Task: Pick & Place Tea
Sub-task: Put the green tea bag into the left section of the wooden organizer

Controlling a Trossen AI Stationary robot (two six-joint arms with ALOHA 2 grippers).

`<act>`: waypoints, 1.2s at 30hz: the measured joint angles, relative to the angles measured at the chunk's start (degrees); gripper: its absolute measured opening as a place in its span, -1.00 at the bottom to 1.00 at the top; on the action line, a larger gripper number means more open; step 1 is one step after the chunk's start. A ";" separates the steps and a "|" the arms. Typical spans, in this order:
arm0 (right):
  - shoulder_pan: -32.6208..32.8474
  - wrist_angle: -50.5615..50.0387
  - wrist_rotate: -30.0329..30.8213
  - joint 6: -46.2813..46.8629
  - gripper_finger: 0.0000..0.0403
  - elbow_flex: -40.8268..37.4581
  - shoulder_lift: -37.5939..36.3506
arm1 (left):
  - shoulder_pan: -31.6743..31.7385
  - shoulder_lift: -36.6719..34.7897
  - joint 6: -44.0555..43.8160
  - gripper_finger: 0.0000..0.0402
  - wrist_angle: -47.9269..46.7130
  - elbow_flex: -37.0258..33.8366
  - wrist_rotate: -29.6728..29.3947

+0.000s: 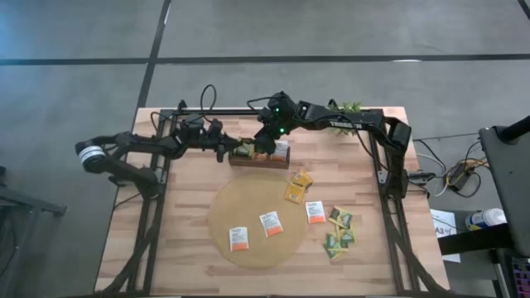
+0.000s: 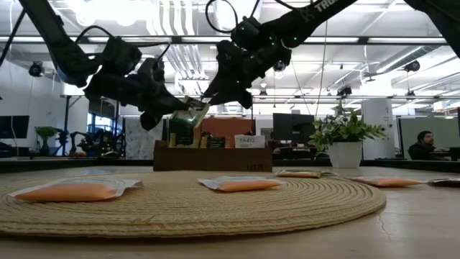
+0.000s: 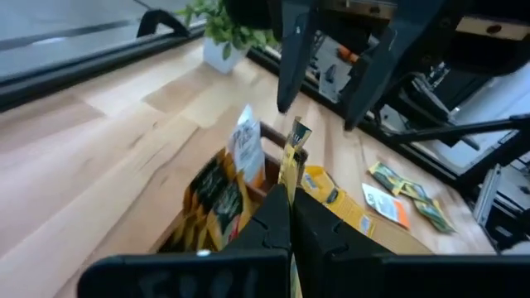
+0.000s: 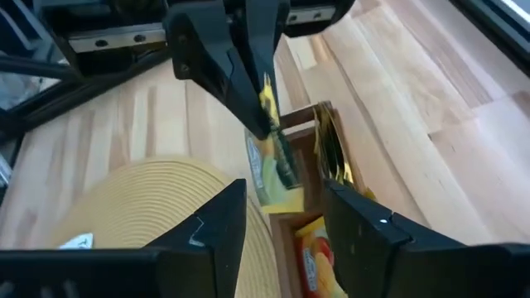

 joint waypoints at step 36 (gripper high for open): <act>0.28 2.56 0.20 -4.40 -0.58 -0.74 0.17 | 0.20 -0.39 2.54 -1.00 2.37 0.66 2.19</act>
